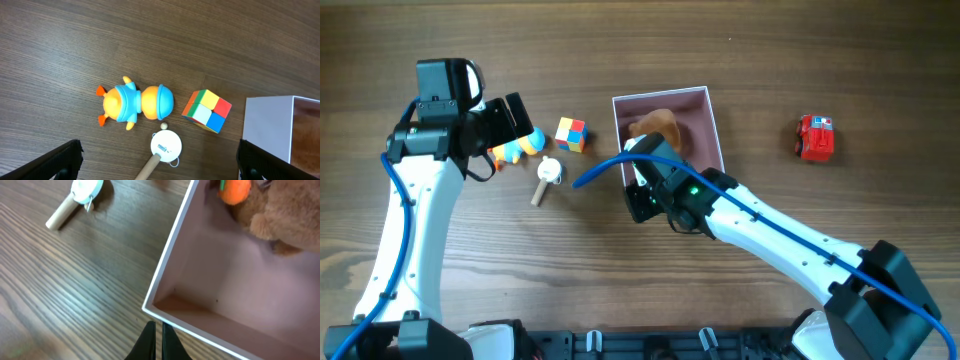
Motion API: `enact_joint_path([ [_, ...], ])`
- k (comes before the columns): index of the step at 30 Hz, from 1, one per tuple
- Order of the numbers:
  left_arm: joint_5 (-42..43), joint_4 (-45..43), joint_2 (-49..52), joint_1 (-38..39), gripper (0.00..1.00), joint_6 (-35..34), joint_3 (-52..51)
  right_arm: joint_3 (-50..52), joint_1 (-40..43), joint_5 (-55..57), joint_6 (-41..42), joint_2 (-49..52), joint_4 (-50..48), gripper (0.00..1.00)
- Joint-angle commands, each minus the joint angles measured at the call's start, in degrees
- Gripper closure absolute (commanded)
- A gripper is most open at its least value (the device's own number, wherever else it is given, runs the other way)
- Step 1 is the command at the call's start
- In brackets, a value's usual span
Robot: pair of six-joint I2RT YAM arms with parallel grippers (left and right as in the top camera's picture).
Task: Pack container
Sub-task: 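Withdraw the right gripper and move it to the red fire truck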
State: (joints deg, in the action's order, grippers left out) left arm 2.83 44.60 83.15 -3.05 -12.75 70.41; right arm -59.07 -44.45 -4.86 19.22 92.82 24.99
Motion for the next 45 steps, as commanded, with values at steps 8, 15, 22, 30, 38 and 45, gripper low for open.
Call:
enact_joint_path([
  [8,-0.5,-0.2,-0.1,0.3,0.00,0.7,1.2,0.4,-0.1,6.3,-1.8,1.7,-3.8,0.96],
  [15,-0.5,-0.2,-0.1,0.3,0.00,0.7,1.2,-5.8,0.3,7.3,-4.3,-3.6,-0.9,0.79],
  [22,-0.5,-0.2,-0.1,0.3,0.00,0.7,1.2,-12.5,8.5,17.0,-2.9,-18.8,9.4,0.44],
  [30,-0.5,-0.2,-0.1,0.3,0.00,0.7,1.2,-12.5,34.4,18.4,0.5,-26.2,21.8,0.02],
  [38,-0.5,-0.2,-0.1,0.3,0.00,0.7,1.2,-10.9,48.7,14.0,-3.9,-13.0,22.3,0.00],
  [45,-0.5,-0.2,-0.1,0.3,0.00,0.7,1.2,-11.0,52.6,10.4,-11.6,0.7,16.4,0.01],
])
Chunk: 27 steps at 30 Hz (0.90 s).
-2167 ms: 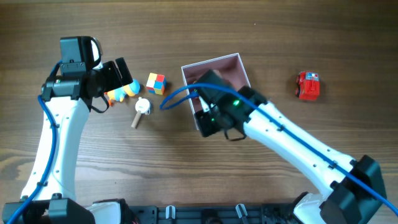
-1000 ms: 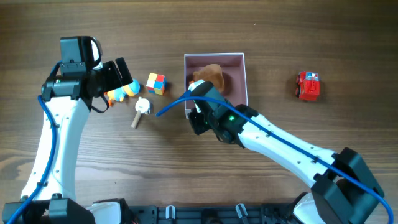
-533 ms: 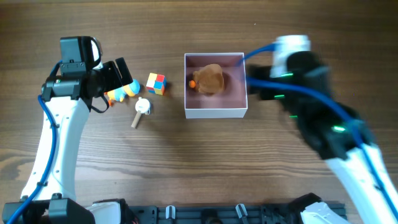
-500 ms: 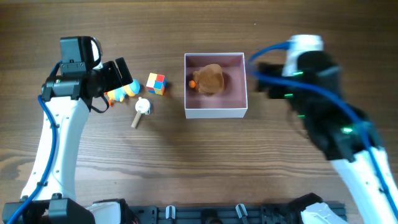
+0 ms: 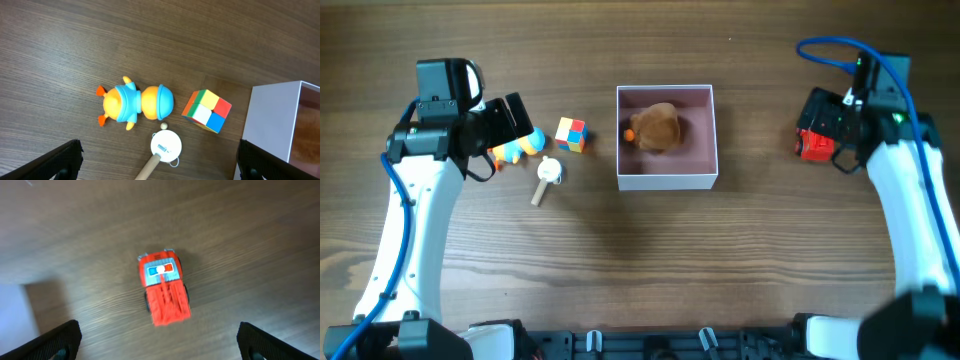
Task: Pack container
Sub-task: 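Withdraw the right gripper and move it to the red fire truck, then grasp the red fire truck with the right gripper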
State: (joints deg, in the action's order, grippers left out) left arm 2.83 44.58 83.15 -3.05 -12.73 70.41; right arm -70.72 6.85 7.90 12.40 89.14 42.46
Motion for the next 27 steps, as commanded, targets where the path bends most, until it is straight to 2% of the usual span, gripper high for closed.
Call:
enact_joint_path([
  [1,-0.5,-0.1,-0.1,0.3,0.00,0.7,1.2,0.7,1.7,-3.5,-6.4,5.9,-1.7,0.00],
  [8,-0.5,-0.1,-0.1,0.3,0.00,0.7,1.2,0.7,2.3,-2.8,-11.8,11.0,-2.6,0.02],
  [19,-0.5,-0.1,-0.1,0.3,0.00,0.7,1.2,0.7,2.2,-2.8,-13.5,17.9,-0.9,0.27],
  [24,-0.5,-0.1,-0.1,0.3,0.00,0.7,1.2,0.7,2.2,-2.8,-12.2,18.3,-0.9,0.30],
  [27,-0.5,-0.1,-0.1,0.3,0.00,0.7,1.2,0.7,2.2,-2.8,-12.3,18.3,-0.9,0.37],
])
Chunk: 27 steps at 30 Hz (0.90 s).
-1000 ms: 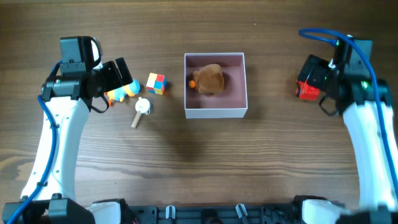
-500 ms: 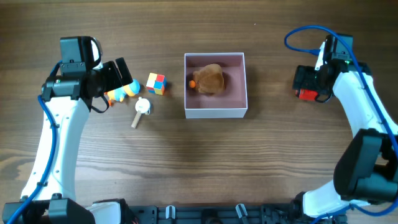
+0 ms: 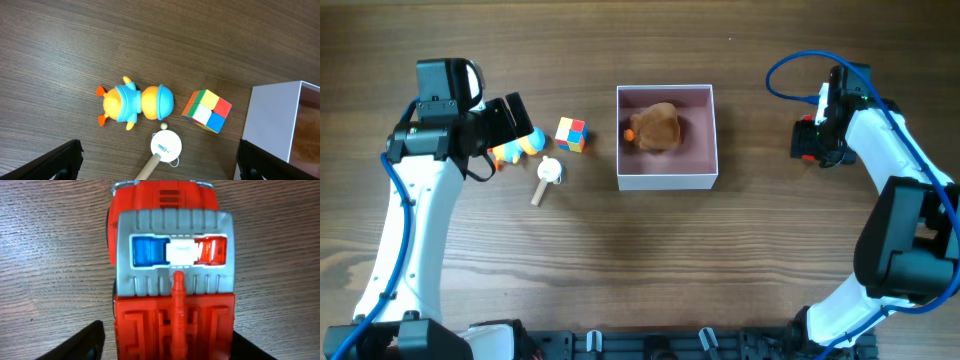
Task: Pack container
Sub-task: 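Grasp the red fire truck with the right gripper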
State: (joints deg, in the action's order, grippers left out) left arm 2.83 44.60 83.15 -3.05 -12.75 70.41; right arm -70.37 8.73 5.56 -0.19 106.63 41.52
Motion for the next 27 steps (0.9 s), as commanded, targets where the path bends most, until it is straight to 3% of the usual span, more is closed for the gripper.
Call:
enact_joint_path([
  [1,-0.5,-0.2,-0.1,0.3,0.00,0.7,1.2,0.3,0.3,-0.2,0.2,0.8,0.0,0.40],
  [22,-0.5,-0.2,-0.1,0.3,0.00,0.7,1.2,0.2,0.3,3.7,0.1,0.7,-5.6,0.40],
  [27,-0.5,-0.2,-0.1,0.3,0.00,0.7,1.2,0.2,0.3,3.4,0.3,0.7,-5.9,0.55],
])
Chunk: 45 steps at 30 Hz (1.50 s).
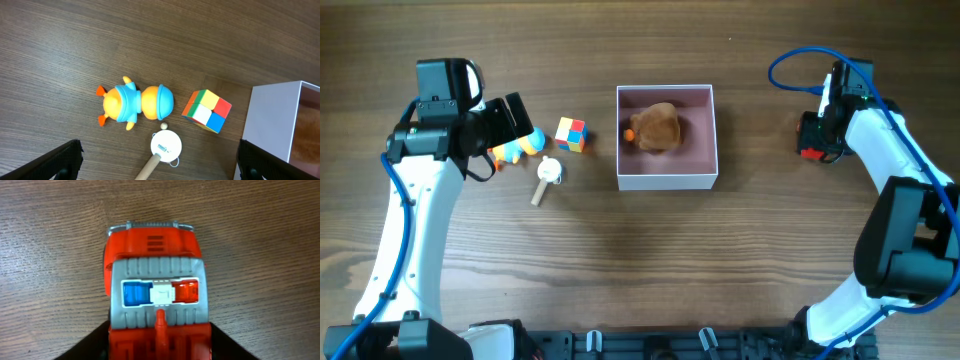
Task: Pack container
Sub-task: 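Grasp the red fire truck with the right gripper, then place the fire truck in the box beside the bear, release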
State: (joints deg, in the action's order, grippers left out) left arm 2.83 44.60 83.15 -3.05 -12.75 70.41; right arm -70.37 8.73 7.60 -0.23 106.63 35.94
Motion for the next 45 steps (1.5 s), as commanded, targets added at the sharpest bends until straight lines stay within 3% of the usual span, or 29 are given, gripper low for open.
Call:
enact_joint_path([
  [1,-0.5,-0.2,-0.1,0.3,0.00,0.7,1.2,0.2,0.3,1.4,0.4,0.7,-0.2,0.57],
  [14,-0.5,-0.2,-0.1,0.3,0.00,0.7,1.2,-5.4,-2.1,-4.0,3.1,-8.5,4.5,0.71],
  [26,-0.5,-0.2,-0.1,0.3,0.00,0.7,1.2,-8.2,-22.0,-7.0,17.1,-25.4,8.5,0.89],
  [34,-0.5,-0.2,-0.1,0.3,0.00,0.7,1.2,-6.6,-33.9,-0.7,26.6,-19.5,6.4,0.90],
  [45,-0.5,-0.2,-0.1,0.3,0.00,0.7,1.2,-6.5,-35.5,5.0,27.8,-4.9,0.4,0.88],
])
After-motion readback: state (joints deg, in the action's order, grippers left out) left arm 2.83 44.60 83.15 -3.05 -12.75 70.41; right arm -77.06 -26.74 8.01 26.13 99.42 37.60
